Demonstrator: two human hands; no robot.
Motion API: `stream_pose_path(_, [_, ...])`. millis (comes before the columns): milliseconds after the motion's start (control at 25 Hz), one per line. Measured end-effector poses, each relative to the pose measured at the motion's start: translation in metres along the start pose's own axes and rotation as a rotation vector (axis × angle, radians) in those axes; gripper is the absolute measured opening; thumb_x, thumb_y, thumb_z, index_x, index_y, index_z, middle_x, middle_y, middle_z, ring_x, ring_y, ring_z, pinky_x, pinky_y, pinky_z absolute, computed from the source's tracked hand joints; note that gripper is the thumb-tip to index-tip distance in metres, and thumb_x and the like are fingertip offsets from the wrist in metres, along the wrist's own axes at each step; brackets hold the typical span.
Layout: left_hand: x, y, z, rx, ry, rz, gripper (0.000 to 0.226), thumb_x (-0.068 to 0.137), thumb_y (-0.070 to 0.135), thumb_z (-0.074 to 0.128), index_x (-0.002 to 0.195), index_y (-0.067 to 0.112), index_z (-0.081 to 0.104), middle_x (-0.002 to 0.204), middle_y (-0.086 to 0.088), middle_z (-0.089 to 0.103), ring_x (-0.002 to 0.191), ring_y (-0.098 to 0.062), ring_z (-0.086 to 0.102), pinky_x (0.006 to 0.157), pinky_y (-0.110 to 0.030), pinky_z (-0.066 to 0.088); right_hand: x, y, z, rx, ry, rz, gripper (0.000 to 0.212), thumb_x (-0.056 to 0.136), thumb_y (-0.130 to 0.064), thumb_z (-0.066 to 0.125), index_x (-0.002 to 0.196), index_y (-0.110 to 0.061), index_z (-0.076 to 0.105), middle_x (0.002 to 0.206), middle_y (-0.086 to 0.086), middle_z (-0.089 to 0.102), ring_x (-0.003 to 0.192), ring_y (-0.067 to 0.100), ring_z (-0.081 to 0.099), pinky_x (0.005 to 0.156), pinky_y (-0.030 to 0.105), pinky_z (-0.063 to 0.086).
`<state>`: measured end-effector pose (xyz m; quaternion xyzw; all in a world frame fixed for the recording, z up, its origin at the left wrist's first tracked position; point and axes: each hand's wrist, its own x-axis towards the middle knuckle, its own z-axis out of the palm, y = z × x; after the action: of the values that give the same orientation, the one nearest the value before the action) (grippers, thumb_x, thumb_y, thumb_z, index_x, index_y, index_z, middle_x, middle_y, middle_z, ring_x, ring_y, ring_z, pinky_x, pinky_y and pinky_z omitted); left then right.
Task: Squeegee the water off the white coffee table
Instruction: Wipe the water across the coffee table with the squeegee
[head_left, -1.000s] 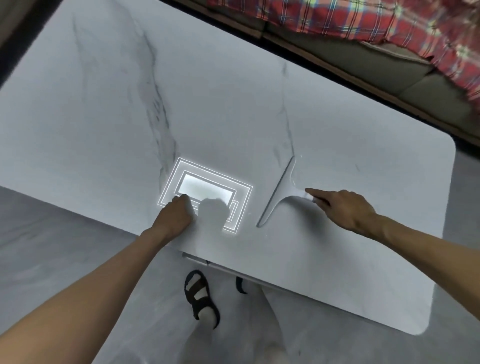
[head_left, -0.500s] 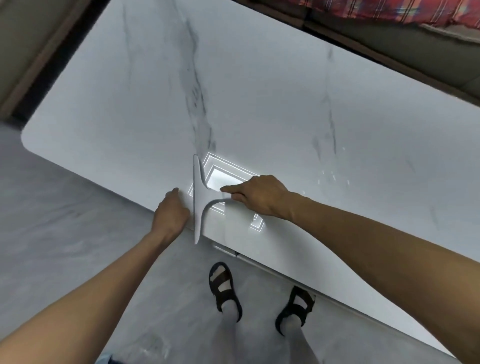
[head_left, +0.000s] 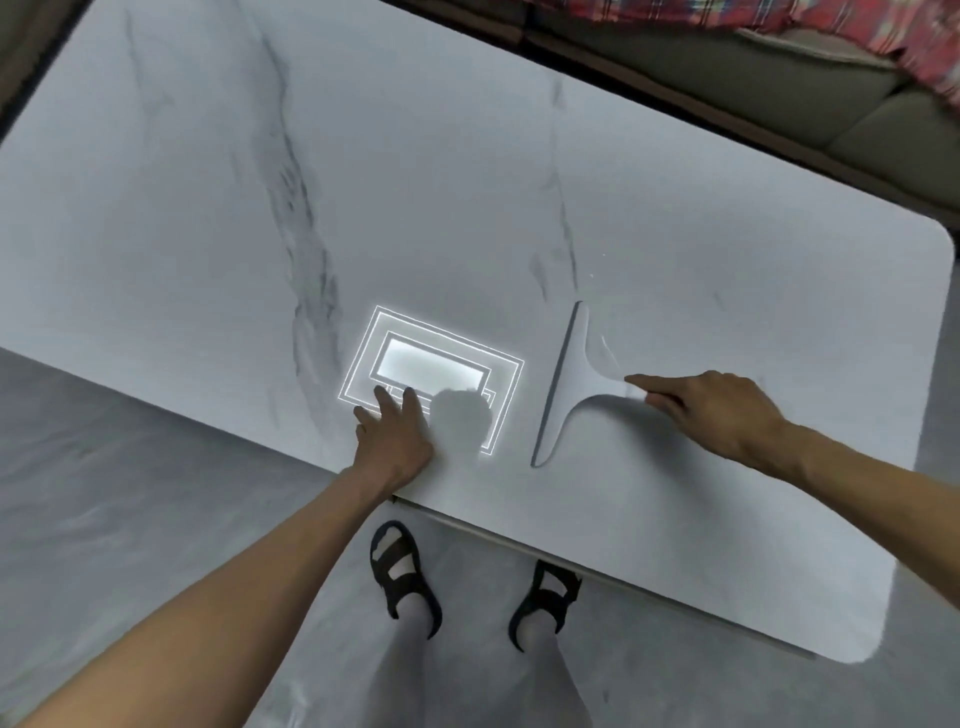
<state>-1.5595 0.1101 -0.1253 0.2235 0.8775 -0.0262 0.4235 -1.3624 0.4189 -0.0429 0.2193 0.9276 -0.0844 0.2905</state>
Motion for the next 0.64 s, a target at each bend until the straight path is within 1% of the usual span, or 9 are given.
stream_pose_path(40, [0.000, 0.004, -0.001, -0.001, -0.011, -0.008, 0.057, 0.093, 0.011, 0.028, 0.149, 0.008, 0.016, 0.156, -0.027, 0.004, 0.137, -0.059, 0.014, 0.113, -0.057, 0.026, -0.005, 0.010, -0.003, -0.012, 0.001, 0.022, 0.039, 0.100, -0.053, 0.025, 0.137, -0.059, 0.037, 0.126, -0.008, 0.066, 0.107, 0.028, 0.063, 0.079, 0.035, 0.046])
stream_pose_path(80, [-0.002, 0.005, -0.004, -0.024, 0.011, -0.018, 0.052, 0.092, 0.010, 0.030, 0.144, 0.007, 0.023, 0.154, -0.026, 0.012, 0.135, -0.057, 0.022, 0.110, -0.055, 0.031, -0.010, 0.016, -0.005, -0.013, 0.006, 0.035, 0.040, 0.099, -0.054, 0.023, 0.137, -0.060, 0.036, 0.125, -0.006, 0.067, 0.106, 0.028, 0.063, 0.078, 0.035, 0.046])
stream_pose_path(120, [-0.003, 0.004, -0.008, -0.061, 0.061, -0.018, 0.047, 0.090, 0.009, 0.033, 0.138, 0.008, 0.032, 0.149, -0.024, 0.025, 0.128, -0.052, 0.034, 0.104, -0.051, 0.038, -0.013, 0.016, -0.007, 0.001, 0.018, 0.031, 0.040, 0.099, -0.056, 0.021, 0.136, -0.060, 0.036, 0.123, -0.005, 0.068, 0.105, 0.029, 0.064, 0.077, 0.035, 0.046])
stream_pose_path(200, [-0.010, -0.002, -0.015, -0.183, 0.161, -0.017, 0.037, 0.088, 0.010, 0.036, 0.123, 0.011, 0.046, 0.132, -0.015, 0.049, 0.112, -0.041, 0.052, 0.091, -0.042, 0.045, -0.012, -0.004, -0.007, 0.050, 0.046, -0.046, 0.041, 0.098, -0.058, 0.021, 0.137, -0.060, 0.034, 0.124, -0.006, 0.067, 0.107, 0.029, 0.063, 0.079, 0.036, 0.046])
stream_pose_path(280, [-0.015, -0.008, -0.019, -0.311, 0.217, -0.057, 0.033, 0.086, 0.012, 0.039, 0.117, 0.014, 0.051, 0.123, -0.011, 0.059, 0.105, -0.036, 0.058, 0.083, -0.035, 0.042, -0.006, -0.046, -0.001, 0.127, 0.035, -0.190, 0.040, 0.099, -0.058, 0.024, 0.138, -0.059, 0.034, 0.125, -0.006, 0.067, 0.108, 0.029, 0.063, 0.083, 0.036, 0.046])
stream_pose_path(360, [-0.021, -0.016, -0.021, -0.354, 0.222, -0.098, 0.040, 0.084, 0.009, 0.044, 0.123, 0.016, 0.051, 0.127, -0.009, 0.059, 0.109, -0.035, 0.059, 0.082, -0.033, 0.041, 0.002, -0.097, 0.014, 0.159, 0.007, -0.344, 0.039, 0.101, -0.053, 0.027, 0.138, -0.058, 0.036, 0.116, -0.003, 0.070, 0.101, 0.028, 0.065, 0.079, 0.035, 0.045])
stream_pose_path(480, [-0.023, -0.021, -0.013, -0.343, 0.220, -0.104, 0.029, 0.085, 0.010, 0.045, 0.113, 0.015, 0.050, 0.119, -0.010, 0.058, 0.103, -0.035, 0.059, 0.077, -0.033, 0.040, 0.009, -0.148, 0.040, 0.134, -0.074, -0.476, 0.039, 0.103, -0.046, 0.030, 0.141, -0.053, 0.036, 0.103, 0.003, 0.070, 0.091, 0.028, 0.065, 0.071, 0.031, 0.040])
stream_pose_path(560, [-0.025, -0.015, -0.005, -0.263, 0.206, -0.076, 0.035, 0.085, 0.007, 0.045, 0.119, 0.012, 0.047, 0.120, -0.011, 0.053, 0.105, -0.035, 0.056, 0.080, -0.035, 0.041, 0.007, -0.143, 0.054, 0.063, -0.070, -0.506, 0.040, 0.104, -0.043, 0.027, 0.143, -0.051, 0.034, 0.097, 0.005, 0.068, 0.086, 0.028, 0.064, 0.067, 0.031, 0.040])
stream_pose_path(640, [-0.027, -0.004, 0.003, -0.123, 0.192, 0.001, 0.047, 0.083, 0.002, 0.045, 0.130, 0.008, 0.042, 0.123, -0.014, 0.049, 0.106, -0.035, 0.052, 0.087, -0.040, 0.045, -0.001, -0.114, 0.056, 0.030, -0.021, -0.466, 0.040, 0.104, -0.043, 0.027, 0.142, -0.052, 0.034, 0.093, 0.003, 0.067, 0.084, 0.027, 0.065, 0.064, 0.031, 0.038])
